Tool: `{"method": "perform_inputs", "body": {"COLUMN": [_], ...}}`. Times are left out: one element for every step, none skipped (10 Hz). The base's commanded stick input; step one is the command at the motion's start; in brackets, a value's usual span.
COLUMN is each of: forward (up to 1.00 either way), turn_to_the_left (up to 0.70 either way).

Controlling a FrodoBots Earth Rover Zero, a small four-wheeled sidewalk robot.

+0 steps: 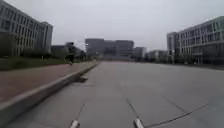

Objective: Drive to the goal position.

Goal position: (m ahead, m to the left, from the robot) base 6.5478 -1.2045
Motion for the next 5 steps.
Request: {"method": "perform_inputs", "body": {"forward": [0.70, 0.70, 0.70, 0.70, 0.70], "turn_to_the_left": [-0.04, -0.04, -0.04, -0.04, -0.04]}}
